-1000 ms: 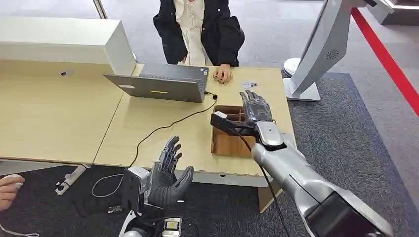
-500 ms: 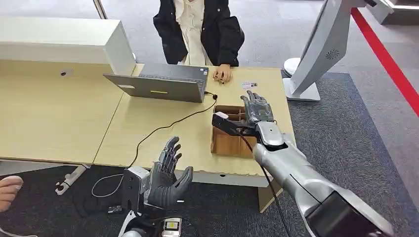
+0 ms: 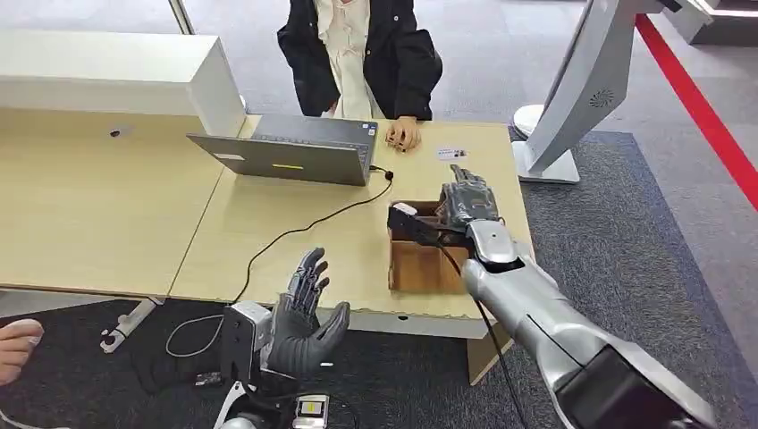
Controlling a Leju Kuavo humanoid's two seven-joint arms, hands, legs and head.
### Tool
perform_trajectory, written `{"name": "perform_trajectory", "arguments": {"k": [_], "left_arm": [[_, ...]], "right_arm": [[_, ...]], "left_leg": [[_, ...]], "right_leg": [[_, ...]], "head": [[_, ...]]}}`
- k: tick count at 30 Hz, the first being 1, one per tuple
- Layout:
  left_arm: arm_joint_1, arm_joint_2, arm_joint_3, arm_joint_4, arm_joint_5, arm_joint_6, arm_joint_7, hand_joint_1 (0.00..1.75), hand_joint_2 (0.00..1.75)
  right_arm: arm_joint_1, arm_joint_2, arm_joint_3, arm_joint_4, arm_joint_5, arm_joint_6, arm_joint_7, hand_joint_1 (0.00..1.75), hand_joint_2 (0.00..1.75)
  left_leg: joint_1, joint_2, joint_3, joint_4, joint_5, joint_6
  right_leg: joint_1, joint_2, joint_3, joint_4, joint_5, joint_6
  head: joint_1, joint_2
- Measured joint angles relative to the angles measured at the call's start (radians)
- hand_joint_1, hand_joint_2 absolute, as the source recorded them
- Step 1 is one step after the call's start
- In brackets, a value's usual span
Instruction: Pass the card to the sensor for recognition and then transmit it.
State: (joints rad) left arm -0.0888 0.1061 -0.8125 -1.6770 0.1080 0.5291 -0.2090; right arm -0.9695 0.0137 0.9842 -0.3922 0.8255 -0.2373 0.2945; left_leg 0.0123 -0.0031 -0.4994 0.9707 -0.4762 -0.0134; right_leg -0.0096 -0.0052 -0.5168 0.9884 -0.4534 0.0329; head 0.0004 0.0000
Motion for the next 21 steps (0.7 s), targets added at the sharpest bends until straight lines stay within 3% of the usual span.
{"name": "perform_trajectory", "arguments": {"k": [21], "left_arm": [[-0.001, -0.001, 0.000, 0.010, 0.010, -0.022, -0.023, 0.00, 1.75]], "right_arm": [[-0.002, -0.012, 0.006, -0.008, 0.019, -0.032, 0.006, 1.75, 1.75]], "left_leg": [[0.000, 0.000, 0.000, 0.000, 0.000, 0.000]], "right_leg": [[0.000, 0.000, 0.000, 0.000, 0.000, 0.000]], "head": [[0.000, 0.000]]}}
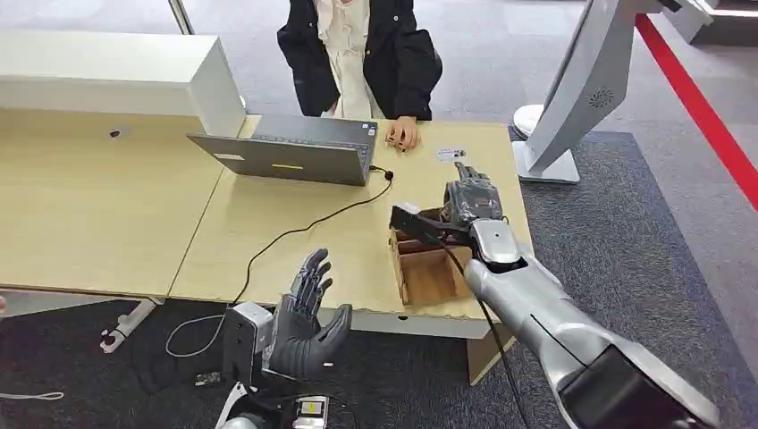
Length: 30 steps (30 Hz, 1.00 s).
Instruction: Pass the card to the sensor for recognition and then transmit it.
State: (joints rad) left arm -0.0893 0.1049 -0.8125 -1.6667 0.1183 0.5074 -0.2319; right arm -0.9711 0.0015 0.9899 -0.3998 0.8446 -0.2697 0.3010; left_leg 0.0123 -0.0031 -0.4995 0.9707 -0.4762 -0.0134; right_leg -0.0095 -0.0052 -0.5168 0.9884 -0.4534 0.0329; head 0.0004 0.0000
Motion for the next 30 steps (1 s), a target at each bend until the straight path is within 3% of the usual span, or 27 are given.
{"name": "perform_trajectory", "arguments": {"k": [11, 27, 28, 29, 30], "left_arm": [[0.000, 0.000, 0.000, 0.009, -0.001, 0.010, -0.012, 0.00, 1.75], [-0.005, -0.014, 0.000, 0.033, -0.002, 0.009, -0.047, 0.00, 1.75], [-0.005, -0.015, 0.000, 0.034, -0.002, 0.008, -0.048, 0.00, 1.75], [-0.005, -0.017, 0.000, 0.034, -0.001, 0.009, -0.049, 0.00, 1.75], [-0.005, -0.018, 0.000, 0.035, -0.001, 0.008, -0.050, 0.00, 1.75]], "right_arm": [[-0.048, -0.002, -0.003, -0.030, -0.004, -0.138, -0.017, 1.75, 1.75], [-0.120, -0.017, -0.020, -0.067, 0.003, -0.150, -0.011, 1.75, 1.75], [-0.121, -0.017, -0.020, -0.067, 0.002, -0.148, -0.011, 1.40, 1.75], [-0.121, -0.017, -0.020, -0.067, 0.000, -0.145, -0.011, 0.00, 1.75], [-0.121, -0.017, -0.020, -0.067, -0.003, -0.143, -0.013, 0.00, 1.75]], "left_leg": [[0.000, 0.000, 0.000, 0.000, 0.000, 0.000], [0.000, 0.000, 0.000, 0.000, 0.000, 0.000], [0.000, 0.000, 0.000, 0.000, 0.000, 0.000], [0.000, 0.000, 0.000, 0.000, 0.000, 0.000], [0.000, 0.000, 0.000, 0.000, 0.000, 0.000]], "right_leg": [[0.000, 0.000, 0.000, 0.000, 0.000, 0.000], [0.000, 0.000, 0.000, 0.000, 0.000, 0.000], [0.000, 0.000, 0.000, 0.000, 0.000, 0.000], [0.000, 0.000, 0.000, 0.000, 0.000, 0.000], [0.000, 0.000, 0.000, 0.000, 0.000, 0.000]], "head": [[0.000, 0.000], [0.000, 0.000], [0.000, 0.000], [0.000, 0.000], [0.000, 0.000]]}}
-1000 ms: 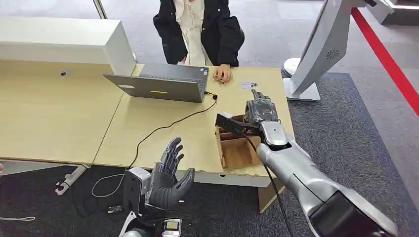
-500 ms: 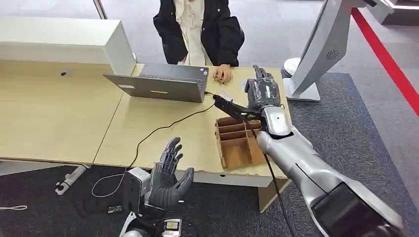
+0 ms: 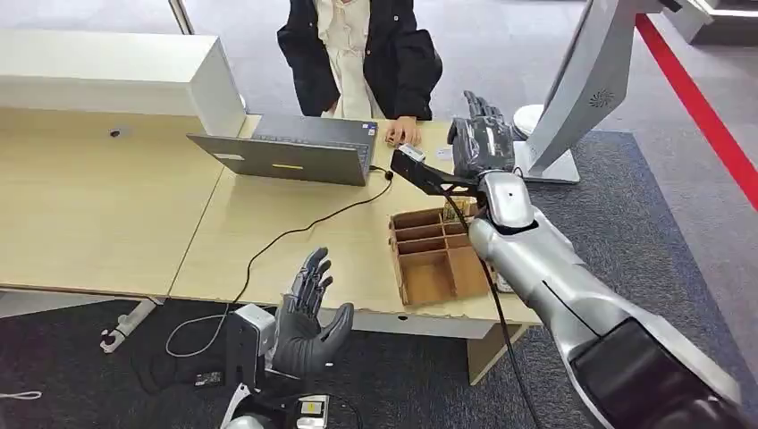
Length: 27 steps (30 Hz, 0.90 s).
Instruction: Pass the card to the sensor for recognition and then transmit it.
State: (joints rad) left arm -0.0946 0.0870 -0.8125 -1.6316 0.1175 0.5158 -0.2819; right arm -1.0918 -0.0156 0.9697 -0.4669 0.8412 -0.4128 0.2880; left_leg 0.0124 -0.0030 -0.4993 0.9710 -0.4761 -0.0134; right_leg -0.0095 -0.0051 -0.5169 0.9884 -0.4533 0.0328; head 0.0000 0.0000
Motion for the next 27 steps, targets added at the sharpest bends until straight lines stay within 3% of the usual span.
{"name": "perform_trajectory", "arguments": {"k": [13, 27], "left_arm": [[0.000, -0.002, 0.000, 0.007, 0.005, 0.003, 0.004, 0.00, 1.75], [0.006, 0.003, 0.000, -0.003, -0.004, 0.043, 0.034, 0.00, 1.75]], "right_arm": [[0.004, 0.004, 0.002, -0.003, -0.052, 0.178, -0.041, 0.00, 1.75], [0.025, 0.026, 0.019, 0.002, -0.046, 0.244, -0.041, 0.00, 1.75]], "left_leg": [[0.000, 0.000, 0.000, 0.000, 0.000, 0.000], [0.000, 0.000, 0.000, 0.000, 0.000, 0.000]], "right_leg": [[0.000, 0.000, 0.000, 0.000, 0.000, 0.000], [0.000, 0.000, 0.000, 0.000, 0.000, 0.000]], "head": [[0.000, 0.000], [0.000, 0.000]]}}
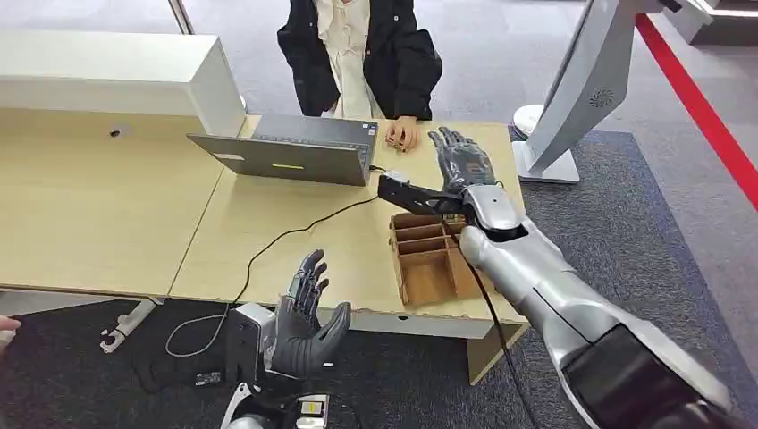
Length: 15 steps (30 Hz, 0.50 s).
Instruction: Pass the card to the sensor for recognition and then transmit it.
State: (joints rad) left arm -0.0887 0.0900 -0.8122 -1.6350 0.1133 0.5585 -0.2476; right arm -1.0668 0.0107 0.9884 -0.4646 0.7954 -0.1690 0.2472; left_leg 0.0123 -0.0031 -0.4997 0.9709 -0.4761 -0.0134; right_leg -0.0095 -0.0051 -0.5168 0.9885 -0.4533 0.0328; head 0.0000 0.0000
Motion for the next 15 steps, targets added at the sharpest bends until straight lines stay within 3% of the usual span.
{"name": "perform_trajectory", "arguments": {"k": [15], "left_arm": [[0.004, 0.013, 0.000, -0.027, -0.003, 0.027, 0.028, 0.00, 1.75]], "right_arm": [[0.004, 0.016, 0.023, 0.019, 0.021, 0.132, 0.000, 0.00, 1.75]], "left_leg": [[0.000, 0.000, 0.000, 0.000, 0.000, 0.000]], "right_leg": [[0.000, 0.000, 0.000, 0.000, 0.000, 0.000]], "head": [[0.000, 0.000]]}}
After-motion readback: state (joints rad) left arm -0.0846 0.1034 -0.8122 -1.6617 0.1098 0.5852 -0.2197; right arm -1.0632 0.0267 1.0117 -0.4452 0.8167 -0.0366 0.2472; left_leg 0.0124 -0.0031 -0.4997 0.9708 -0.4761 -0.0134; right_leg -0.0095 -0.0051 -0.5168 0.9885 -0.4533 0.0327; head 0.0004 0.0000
